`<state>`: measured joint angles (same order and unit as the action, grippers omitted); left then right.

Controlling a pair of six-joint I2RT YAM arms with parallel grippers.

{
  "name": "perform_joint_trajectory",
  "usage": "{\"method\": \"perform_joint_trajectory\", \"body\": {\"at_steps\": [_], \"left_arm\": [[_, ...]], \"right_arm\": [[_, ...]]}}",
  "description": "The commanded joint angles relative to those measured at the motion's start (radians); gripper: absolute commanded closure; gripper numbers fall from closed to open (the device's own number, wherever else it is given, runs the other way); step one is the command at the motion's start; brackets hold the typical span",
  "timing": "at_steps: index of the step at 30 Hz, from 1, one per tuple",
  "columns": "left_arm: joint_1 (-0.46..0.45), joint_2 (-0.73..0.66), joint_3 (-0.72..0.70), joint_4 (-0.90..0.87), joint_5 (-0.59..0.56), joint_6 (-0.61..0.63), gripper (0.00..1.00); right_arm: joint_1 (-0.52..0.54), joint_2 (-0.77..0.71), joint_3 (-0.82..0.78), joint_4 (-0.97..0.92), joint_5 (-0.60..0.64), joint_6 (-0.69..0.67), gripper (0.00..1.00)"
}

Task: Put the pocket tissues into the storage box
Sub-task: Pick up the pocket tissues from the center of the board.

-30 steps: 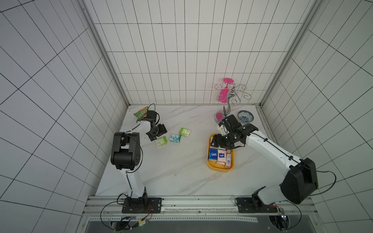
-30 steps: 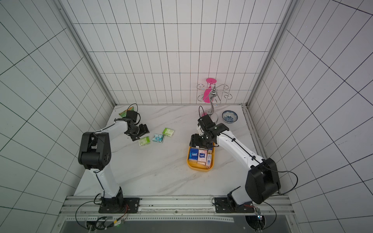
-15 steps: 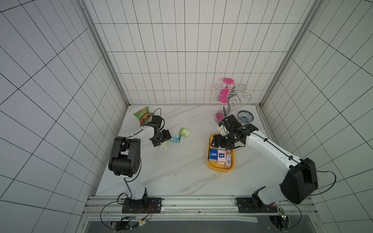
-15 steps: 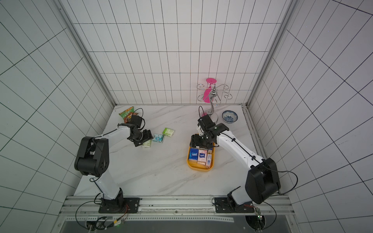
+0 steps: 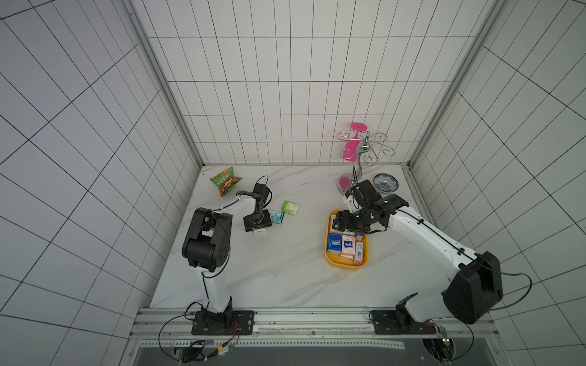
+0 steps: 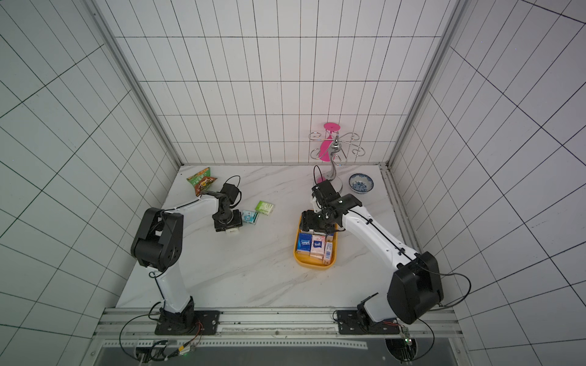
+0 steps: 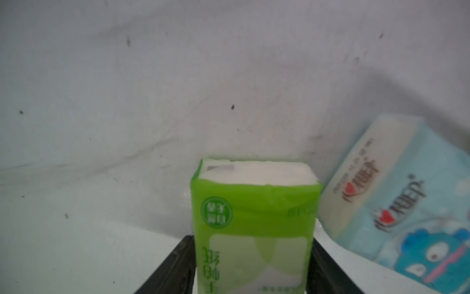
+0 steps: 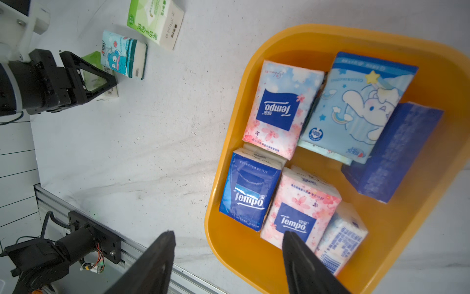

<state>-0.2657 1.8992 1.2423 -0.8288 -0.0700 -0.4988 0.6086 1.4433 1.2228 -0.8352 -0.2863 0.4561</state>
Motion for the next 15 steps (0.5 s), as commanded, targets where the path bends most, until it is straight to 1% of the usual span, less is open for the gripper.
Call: {"method": "perform_joint_trajectory", "body": {"at_steps": [1,5,6,11,15], "left_arm": [[0.002,0.018,0.007,-0.012,-0.044,0.015,0.34],[0.002,0.013,0.009,-0.008,-0.043,0.02,0.5],[0.002,0.008,0.011,-0.011,-0.043,0.02,0.52],[0.0,-0.045,0.032,-0.047,-0.04,0.016,0.53],[-0.031,-0.128,0.055,-0.102,-0.043,0.017,0.53]], "right_arm": [[0.0,-0.023,0.02,-0.024,0.024,-0.004,0.29],[-0.001,-0.026,0.021,-0.028,0.035,-0.005,0.29],[-0.002,-0.026,0.021,-0.03,0.039,-0.005,0.29],[-0.028,-0.03,0.01,-0.035,0.09,0.0,0.29],[-0.119,-0.048,-0.038,-0.034,0.101,0.034,0.28]]}}
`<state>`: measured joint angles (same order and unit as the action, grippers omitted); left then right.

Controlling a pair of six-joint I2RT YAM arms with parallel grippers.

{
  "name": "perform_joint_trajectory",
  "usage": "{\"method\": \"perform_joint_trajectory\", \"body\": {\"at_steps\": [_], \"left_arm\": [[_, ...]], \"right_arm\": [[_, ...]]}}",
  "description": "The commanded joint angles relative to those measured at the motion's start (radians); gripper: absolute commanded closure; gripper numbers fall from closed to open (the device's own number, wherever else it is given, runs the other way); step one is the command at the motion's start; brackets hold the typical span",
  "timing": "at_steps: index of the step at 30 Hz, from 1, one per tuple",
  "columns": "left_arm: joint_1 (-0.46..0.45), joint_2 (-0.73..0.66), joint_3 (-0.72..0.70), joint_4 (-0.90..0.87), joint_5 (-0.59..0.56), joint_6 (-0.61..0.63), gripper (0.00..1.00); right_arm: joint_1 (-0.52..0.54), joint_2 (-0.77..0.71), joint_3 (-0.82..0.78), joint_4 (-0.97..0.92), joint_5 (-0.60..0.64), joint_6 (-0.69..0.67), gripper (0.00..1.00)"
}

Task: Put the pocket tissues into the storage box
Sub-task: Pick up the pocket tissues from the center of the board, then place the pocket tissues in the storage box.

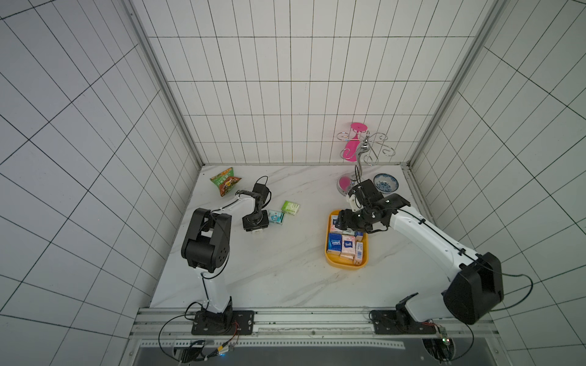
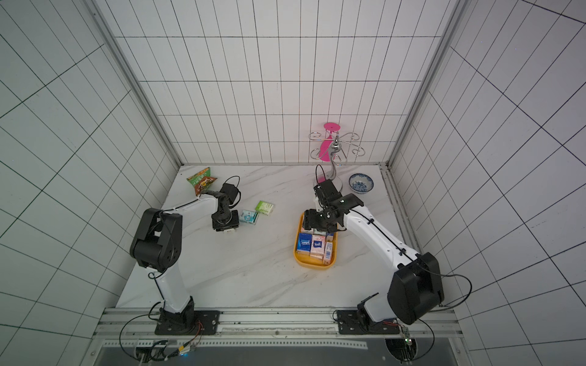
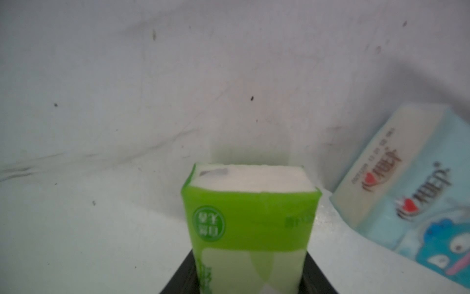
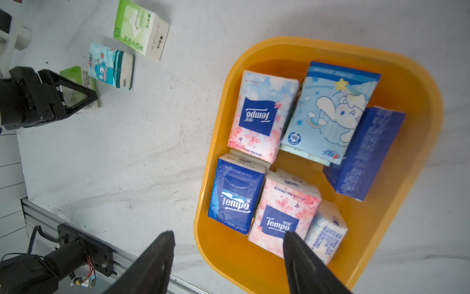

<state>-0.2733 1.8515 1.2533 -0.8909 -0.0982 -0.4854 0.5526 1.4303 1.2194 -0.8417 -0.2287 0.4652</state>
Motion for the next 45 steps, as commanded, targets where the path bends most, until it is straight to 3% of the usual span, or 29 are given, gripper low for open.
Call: {"method": "perform_joint_trajectory", "body": {"at_steps": [1,6,12,16,23,32,39,45], "left_arm": [[-0.042,-0.105,0.052,-0.06,-0.018,0.003,0.52],[-0.172,-0.197,0.094,-0.128,-0.005,-0.041,0.52],[-0.389,-0.181,0.167,-0.134,0.047,-0.163,0.51],[-0.507,-0.075,0.286,-0.107,0.123,-0.217,0.51],[-0.671,0.199,0.639,-0.159,0.149,-0.237,0.51],[-0.699,0.397,0.883,-0.174,0.125,-0.298,0.5],[-0.698,0.561,1.081,-0.238,0.12,-0.277,0.5],[-0.697,0.588,1.109,-0.217,0.112,-0.276,0.47]], "right_arm": [[-0.096,-0.046,-0.054,-0.024,0.037,0.031,0.27],[-0.229,-0.102,-0.144,0.007,0.018,0.037,0.26],[-0.351,-0.087,-0.188,0.024,0.0,0.013,0.25],[-0.415,-0.076,-0.209,0.059,-0.012,0.029,0.25],[-0.483,-0.078,-0.255,0.102,-0.003,0.062,0.25],[-0.512,-0.102,-0.294,0.13,-0.026,0.067,0.25],[-0.517,-0.126,-0.301,0.125,-0.02,0.055,0.25],[-0.52,-0.143,-0.298,0.113,-0.017,0.041,0.25]]}}
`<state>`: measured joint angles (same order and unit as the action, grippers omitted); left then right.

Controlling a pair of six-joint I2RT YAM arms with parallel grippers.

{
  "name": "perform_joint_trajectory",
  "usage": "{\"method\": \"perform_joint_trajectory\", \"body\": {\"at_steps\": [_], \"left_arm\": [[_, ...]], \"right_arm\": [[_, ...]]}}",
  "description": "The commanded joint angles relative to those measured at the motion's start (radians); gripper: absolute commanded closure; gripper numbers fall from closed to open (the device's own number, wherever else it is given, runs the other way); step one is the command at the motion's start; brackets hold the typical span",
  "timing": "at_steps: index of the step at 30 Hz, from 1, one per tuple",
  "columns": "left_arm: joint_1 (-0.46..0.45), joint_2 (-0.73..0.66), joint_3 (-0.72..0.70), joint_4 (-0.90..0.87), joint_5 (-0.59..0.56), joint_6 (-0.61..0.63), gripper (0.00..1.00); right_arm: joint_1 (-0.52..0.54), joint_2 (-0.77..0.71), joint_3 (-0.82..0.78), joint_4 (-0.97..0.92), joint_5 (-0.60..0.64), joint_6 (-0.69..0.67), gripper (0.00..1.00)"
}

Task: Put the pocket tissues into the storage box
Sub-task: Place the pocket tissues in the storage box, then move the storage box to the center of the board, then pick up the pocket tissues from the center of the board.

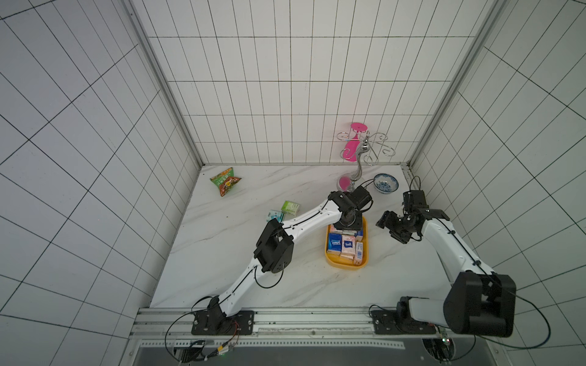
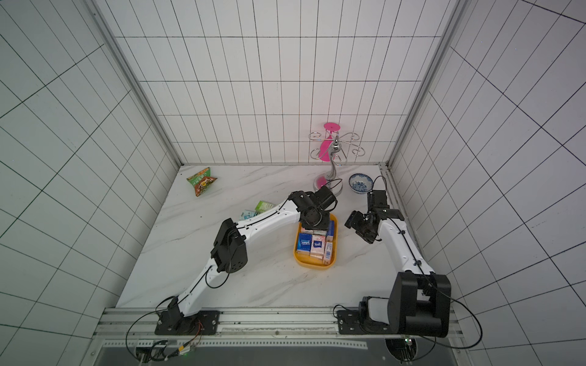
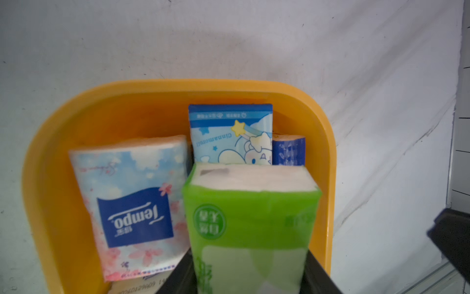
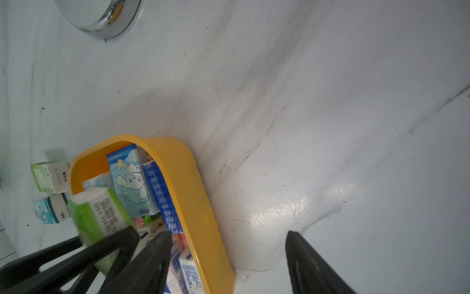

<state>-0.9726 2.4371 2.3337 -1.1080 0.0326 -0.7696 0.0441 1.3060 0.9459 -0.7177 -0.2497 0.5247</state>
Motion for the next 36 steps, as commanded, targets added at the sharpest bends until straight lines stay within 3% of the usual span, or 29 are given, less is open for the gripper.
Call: {"method": "perform_joint_trajectory", "body": {"at_steps": [1,5,10,16,24,30,36], "left_arm": [[0.002,0.002,0.029,0.006,-0.021,0.01,0.45],[0.005,-0.015,0.027,0.008,-0.022,0.01,0.31],[0.014,-0.084,0.003,0.026,-0.03,0.012,0.25],[0.081,-0.229,-0.096,0.047,-0.026,0.016,0.24],[0.299,-0.45,-0.347,0.086,0.008,0.096,0.24],[0.486,-0.554,-0.548,0.11,0.092,0.225,0.23],[0.591,-0.609,-0.684,0.074,-0.03,0.341,0.22]], "right_arm": [[-0.012,-0.019,-0.024,-0.011,0.001,-0.021,0.25],[-0.012,-0.028,-0.019,-0.041,0.008,-0.029,0.25],[-0.013,-0.021,-0.014,-0.043,-0.028,-0.044,0.25],[-0.008,-0.038,-0.081,0.048,-0.207,-0.051,0.26],[0.045,-0.03,-0.131,0.074,-0.245,-0.048,0.4],[0.107,0.01,-0.139,0.087,-0.227,-0.05,0.49],[0.13,0.064,-0.128,0.077,-0.157,-0.07,0.56]]}}
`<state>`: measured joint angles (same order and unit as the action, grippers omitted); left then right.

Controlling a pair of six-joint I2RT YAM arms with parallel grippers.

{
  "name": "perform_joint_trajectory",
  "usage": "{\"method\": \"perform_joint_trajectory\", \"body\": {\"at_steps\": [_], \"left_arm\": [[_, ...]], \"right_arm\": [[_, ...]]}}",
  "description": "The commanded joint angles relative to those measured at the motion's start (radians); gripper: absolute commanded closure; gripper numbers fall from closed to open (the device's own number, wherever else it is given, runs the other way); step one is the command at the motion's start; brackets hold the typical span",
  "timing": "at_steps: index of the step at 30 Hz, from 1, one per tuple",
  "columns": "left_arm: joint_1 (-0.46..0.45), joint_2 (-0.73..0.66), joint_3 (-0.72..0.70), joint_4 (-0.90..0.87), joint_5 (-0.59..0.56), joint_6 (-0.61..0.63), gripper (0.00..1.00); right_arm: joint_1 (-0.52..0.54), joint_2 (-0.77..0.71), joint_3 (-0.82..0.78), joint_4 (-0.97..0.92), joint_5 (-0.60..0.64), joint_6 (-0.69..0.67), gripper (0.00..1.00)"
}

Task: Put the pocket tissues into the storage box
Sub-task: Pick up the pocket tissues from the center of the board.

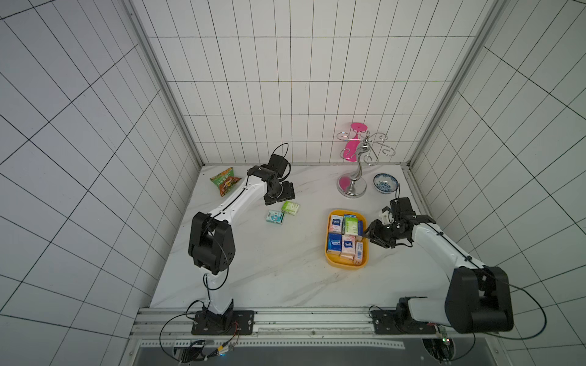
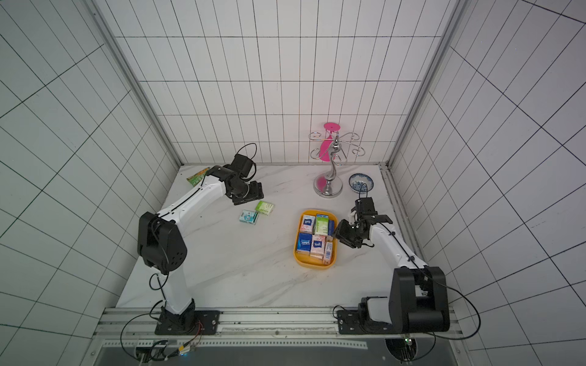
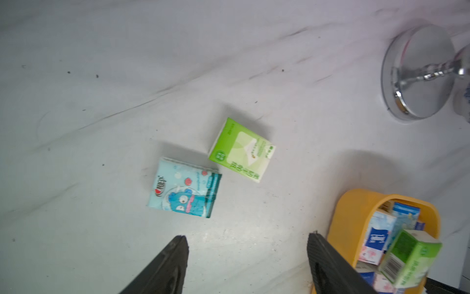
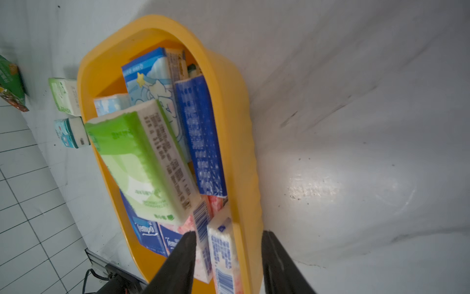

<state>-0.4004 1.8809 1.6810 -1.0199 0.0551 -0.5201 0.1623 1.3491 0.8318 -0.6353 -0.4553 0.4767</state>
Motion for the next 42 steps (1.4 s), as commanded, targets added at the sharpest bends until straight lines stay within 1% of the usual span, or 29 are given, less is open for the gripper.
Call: {"method": "perform_joint_trajectory", "body": {"at_steps": [1,4,10,11,13,14,15,19,20,21,23,24,26,28,30,32,36,39,42], "left_arm": [[0.03,-0.059,-0.051,-0.018,-0.064,0.107,0.22],[0.062,-0.08,-0.106,-0.012,-0.082,0.127,0.22],[0.117,-0.102,-0.189,0.042,-0.065,0.125,0.22],[0.119,-0.098,-0.195,0.046,-0.074,0.131,0.22],[0.12,-0.085,-0.212,0.063,-0.087,0.144,0.22],[0.12,-0.079,-0.218,0.071,-0.09,0.146,0.22],[0.12,-0.07,-0.223,0.079,-0.091,0.151,0.22],[0.12,-0.032,-0.227,0.111,-0.077,0.161,0.21],[0.118,-0.029,-0.227,0.119,-0.067,0.166,0.21],[0.117,-0.027,-0.229,0.129,-0.059,0.169,0.17],[0.114,-0.019,-0.222,0.128,-0.059,0.139,0.16],[0.114,-0.013,-0.213,0.12,-0.055,0.105,0.17],[0.104,-0.006,-0.198,0.092,-0.09,-0.011,0.16],[0.097,-0.01,-0.208,0.105,-0.088,-0.158,0.16],[0.086,-0.018,-0.227,0.145,-0.09,-0.337,0.16],[0.072,-0.025,-0.239,0.185,-0.094,-0.491,0.16],[0.051,-0.019,-0.238,0.219,-0.113,-0.739,0.15],[0.049,-0.006,-0.257,0.227,-0.113,-0.889,0.15],[0.044,0.024,-0.265,0.236,-0.09,-0.974,0.15]], "right_arm": [[0.014,0.032,-0.01,-0.009,0.06,-0.027,0.57],[0.022,0.066,0.005,-0.014,0.069,-0.045,0.63],[0.04,0.099,0.029,-0.026,0.083,-0.056,0.71],[0.041,0.099,0.032,-0.029,0.086,-0.058,0.72],[0.042,0.096,0.038,-0.041,0.092,-0.062,0.78],[0.043,0.094,0.04,-0.045,0.092,-0.065,0.79],[0.044,0.094,0.043,-0.048,0.092,-0.066,0.79],[0.044,0.1,0.063,-0.062,0.091,-0.071,0.89],[0.045,0.103,0.068,-0.065,0.091,-0.072,0.89],[0.045,0.106,0.073,-0.07,0.092,-0.074,0.89],[0.044,0.11,0.083,-0.079,0.093,-0.076,0.89],[0.045,0.111,0.086,-0.081,0.095,-0.077,0.89],[0.046,0.114,0.092,-0.088,0.098,-0.079,0.89],[0.047,0.117,0.096,-0.09,0.098,-0.082,0.89],[0.046,0.122,0.099,-0.089,0.094,-0.087,0.89],[0.046,0.128,0.1,-0.088,0.091,-0.091,0.89],[0.046,0.127,0.103,-0.088,0.083,-0.094,0.89],[0.046,0.11,0.101,-0.086,0.085,-0.091,0.89],[0.046,0.096,0.096,-0.079,0.084,-0.086,0.89]]}}
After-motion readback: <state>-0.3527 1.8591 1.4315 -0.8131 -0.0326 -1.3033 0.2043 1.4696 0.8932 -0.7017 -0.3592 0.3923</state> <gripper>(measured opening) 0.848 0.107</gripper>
